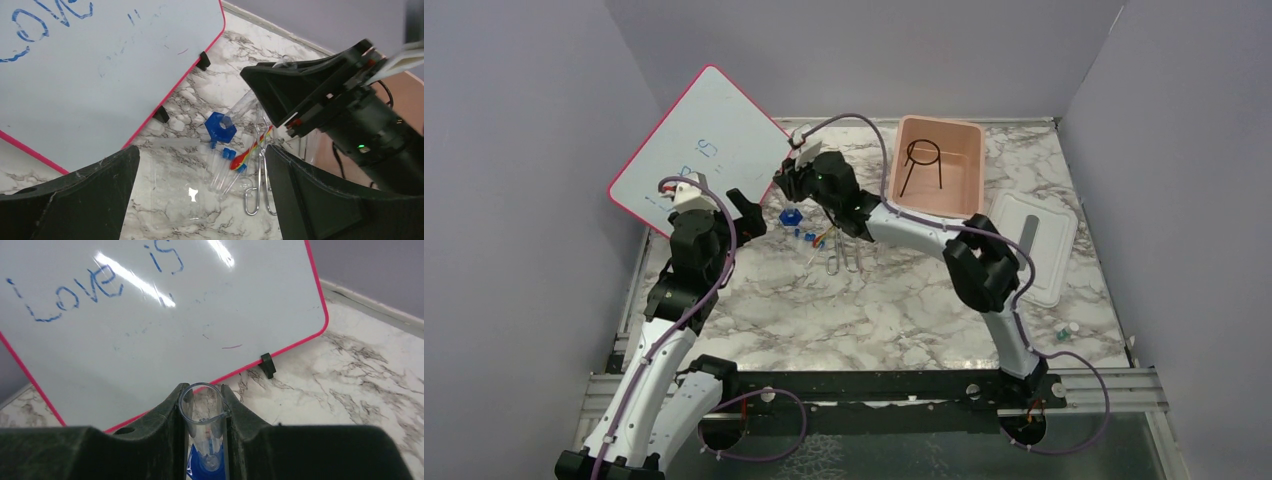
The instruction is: Organize the chemistry lab equipment
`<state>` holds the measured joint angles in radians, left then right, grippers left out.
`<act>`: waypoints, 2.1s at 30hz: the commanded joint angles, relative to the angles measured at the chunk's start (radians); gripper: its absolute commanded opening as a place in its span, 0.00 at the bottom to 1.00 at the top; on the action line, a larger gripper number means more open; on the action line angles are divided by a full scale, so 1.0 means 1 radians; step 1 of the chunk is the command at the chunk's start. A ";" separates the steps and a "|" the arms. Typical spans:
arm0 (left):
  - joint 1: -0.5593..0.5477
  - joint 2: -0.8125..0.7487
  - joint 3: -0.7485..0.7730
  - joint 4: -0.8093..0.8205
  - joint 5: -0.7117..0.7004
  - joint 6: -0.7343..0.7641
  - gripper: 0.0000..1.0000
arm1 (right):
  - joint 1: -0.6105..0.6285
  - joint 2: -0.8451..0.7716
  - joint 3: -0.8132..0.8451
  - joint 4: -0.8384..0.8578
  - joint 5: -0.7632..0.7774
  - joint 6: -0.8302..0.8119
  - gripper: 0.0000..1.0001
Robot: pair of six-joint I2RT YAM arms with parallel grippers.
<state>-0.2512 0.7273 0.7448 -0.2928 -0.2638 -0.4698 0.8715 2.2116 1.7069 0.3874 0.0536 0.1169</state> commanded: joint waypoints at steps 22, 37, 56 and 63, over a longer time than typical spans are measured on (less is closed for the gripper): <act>-0.080 0.231 -0.045 0.478 1.067 -0.046 0.70 | -0.076 -0.714 -0.328 -0.588 -0.395 0.291 0.16; -0.219 0.310 -0.043 0.564 1.012 -0.088 0.36 | -0.118 -0.852 -0.426 -0.479 -0.386 0.409 0.17; -0.269 0.282 0.022 0.568 0.893 -0.116 0.00 | -0.127 -0.919 -0.528 -0.511 -0.318 0.500 0.43; -0.269 0.308 0.036 0.574 0.867 -0.148 0.00 | -0.128 -0.939 -0.610 -0.432 -0.348 0.540 0.33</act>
<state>-0.5198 1.0317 0.7357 0.2386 0.6491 -0.5865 0.7403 1.2892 1.1358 -0.0856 -0.2958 0.6292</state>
